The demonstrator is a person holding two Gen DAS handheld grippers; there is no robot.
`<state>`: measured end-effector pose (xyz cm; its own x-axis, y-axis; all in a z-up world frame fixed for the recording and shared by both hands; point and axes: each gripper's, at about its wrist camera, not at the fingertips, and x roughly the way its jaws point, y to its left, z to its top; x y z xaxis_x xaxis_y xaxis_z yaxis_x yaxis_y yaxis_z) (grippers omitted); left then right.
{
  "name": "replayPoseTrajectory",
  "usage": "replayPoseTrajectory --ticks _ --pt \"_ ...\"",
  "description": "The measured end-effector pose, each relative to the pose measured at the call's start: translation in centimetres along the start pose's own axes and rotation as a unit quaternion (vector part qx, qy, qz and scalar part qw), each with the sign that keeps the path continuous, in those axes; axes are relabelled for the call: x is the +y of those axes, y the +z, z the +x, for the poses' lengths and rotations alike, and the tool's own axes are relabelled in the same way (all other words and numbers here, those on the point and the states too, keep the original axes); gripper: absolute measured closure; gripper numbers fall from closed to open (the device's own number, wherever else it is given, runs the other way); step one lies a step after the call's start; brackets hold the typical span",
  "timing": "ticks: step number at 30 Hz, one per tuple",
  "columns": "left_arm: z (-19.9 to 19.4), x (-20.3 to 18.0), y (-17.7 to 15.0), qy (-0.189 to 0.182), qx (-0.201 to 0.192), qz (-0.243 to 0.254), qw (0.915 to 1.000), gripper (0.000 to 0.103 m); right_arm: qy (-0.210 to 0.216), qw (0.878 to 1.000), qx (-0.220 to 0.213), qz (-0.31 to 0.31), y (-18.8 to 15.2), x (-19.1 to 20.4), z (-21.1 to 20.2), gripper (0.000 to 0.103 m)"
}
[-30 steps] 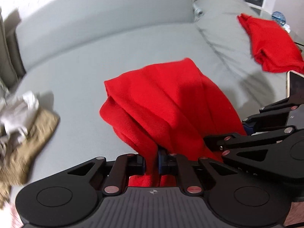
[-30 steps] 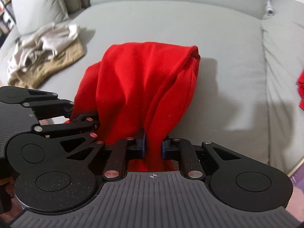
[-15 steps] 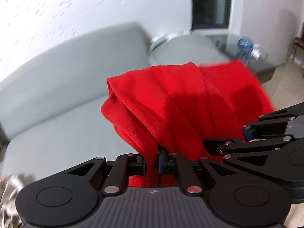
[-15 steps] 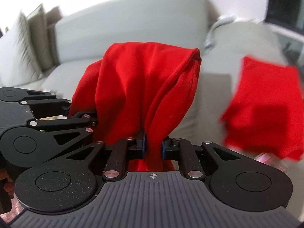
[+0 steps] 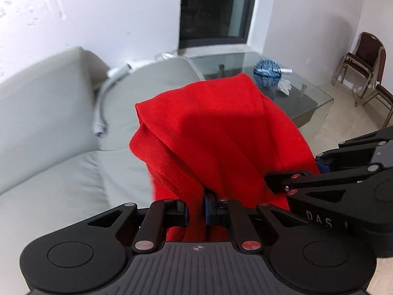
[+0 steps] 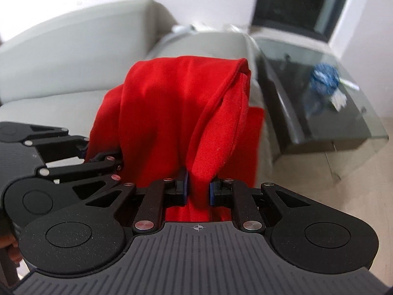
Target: Fold clothes
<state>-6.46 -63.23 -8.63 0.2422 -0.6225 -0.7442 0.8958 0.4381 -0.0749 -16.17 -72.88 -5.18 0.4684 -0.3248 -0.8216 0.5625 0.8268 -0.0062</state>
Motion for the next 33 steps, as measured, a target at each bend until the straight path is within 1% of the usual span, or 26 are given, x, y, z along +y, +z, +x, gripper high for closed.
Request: replayPoseTrajectory --ticks 6,9,10,11,13,15,16,17,19,21,22,23,24,25,26,27,28,29,30,31,32,33 --pt "4.5 -0.1 -0.1 0.004 0.027 -0.006 0.9996 0.093 0.008 0.999 0.03 0.014 0.5 -2.3 4.4 0.087" --pt "6.0 0.8 -1.3 0.008 0.039 -0.02 0.999 0.088 0.011 0.999 0.038 0.027 -0.6 -2.9 6.5 0.087" --pt "6.3 1.2 -1.7 0.005 0.036 -0.027 0.999 0.086 0.009 0.999 0.037 0.026 -0.8 -2.7 7.0 0.087" --pt "6.4 1.4 -2.0 0.002 0.032 -0.031 0.999 0.08 0.007 0.999 0.036 0.025 -1.0 -2.6 7.4 0.086" --pt "6.3 1.8 -2.2 -0.002 0.027 -0.033 0.9991 0.078 0.005 0.999 0.029 0.022 -1.1 -2.6 7.7 0.084" --pt "4.6 2.7 -2.4 -0.014 0.013 -0.034 0.9993 0.069 0.008 1.0 0.019 0.023 -1.5 -2.8 7.2 0.072" --pt "3.5 3.2 -2.6 -0.013 -0.002 -0.032 0.9994 0.061 0.01 1.0 0.018 0.02 -1.5 -2.8 6.6 0.063" --pt "2.3 3.7 -2.7 -0.013 -0.017 -0.029 0.9993 0.06 0.011 1.0 0.014 0.01 -1.7 -2.7 5.4 0.054" --pt "0.8 4.3 -2.8 -0.019 -0.036 -0.029 0.9987 0.06 0.005 1.0 -0.008 -0.017 -2.2 -2.5 3.0 0.044" --pt "-1.2 5.1 -3.2 -0.043 -0.068 -0.043 0.9959 0.065 0.003 0.999 -0.031 -0.03 -2.4 -2.6 1.2 0.044" --pt "-1.4 4.9 -3.2 -0.065 -0.077 -0.04 0.9941 0.072 0.007 0.998 -0.046 -0.034 -2.6 -2.7 0.4 0.046" --pt "-1.4 4.5 -3.3 -0.087 -0.08 -0.032 0.9925 0.082 0.017 0.997 -0.065 -0.036 -2.8 -2.6 -0.2 0.063" --pt "-0.9 4.1 -3.2 -0.096 -0.077 -0.027 0.992 0.087 0.026 0.996 -0.069 -0.04 -2.9 -2.4 -0.3 0.073" --pt "0.0 3.8 -3.2 -0.093 -0.066 -0.028 0.9931 0.087 0.032 0.996 -0.071 -0.045 -2.9 -2.0 -0.1 0.087" --pt "1.3 3.6 -3.2 -0.084 -0.05 -0.031 0.9947 0.09 0.023 0.996 -0.069 -0.058 -3.1 -1.5 0.7 0.088" --pt "2.6 3.3 -3.2 -0.076 -0.034 -0.035 0.996 0.092 0.003 0.995 -0.069 -0.076 -3.5 -1.0 1.5 0.088" --pt "4.5 3.5 -3.2 -0.058 -0.008 -0.05 0.997 0.093 -0.016 0.993 -0.068 -0.09 -3.8 -0.7 2.3 0.088" --pt "5.7 3.9 -3.2 -0.051 0.007 -0.064 0.9966 0.091 -0.035 0.993 -0.061 -0.094 -4.1 -0.8 3.3 0.088" --pt "6.2 4.3 -3.1 -0.054 0.012 -0.072 0.9959 0.09 -0.051 0.993 -0.05 -0.092 -4.4 -1.1 4.2 0.088" --pt "6.7 4.7 -3.1 -0.057 0.017 -0.08 0.995 0.09 -0.058 0.994 -0.038 -0.08 -4.7 -1.5 4.8 0.089" --pt "7.2 5.0 -3.1 -0.06 0.022 -0.088 0.9941 0.09 -0.058 0.996 -0.024 -0.056 -5.0 -2.4 5.4 0.088" --pt "6.8 5.4 -3.1 -0.066 0.017 -0.086 0.994 0.09 -0.052 0.998 -0.025 -0.04 -5.0 -3.1 5.1 0.087"
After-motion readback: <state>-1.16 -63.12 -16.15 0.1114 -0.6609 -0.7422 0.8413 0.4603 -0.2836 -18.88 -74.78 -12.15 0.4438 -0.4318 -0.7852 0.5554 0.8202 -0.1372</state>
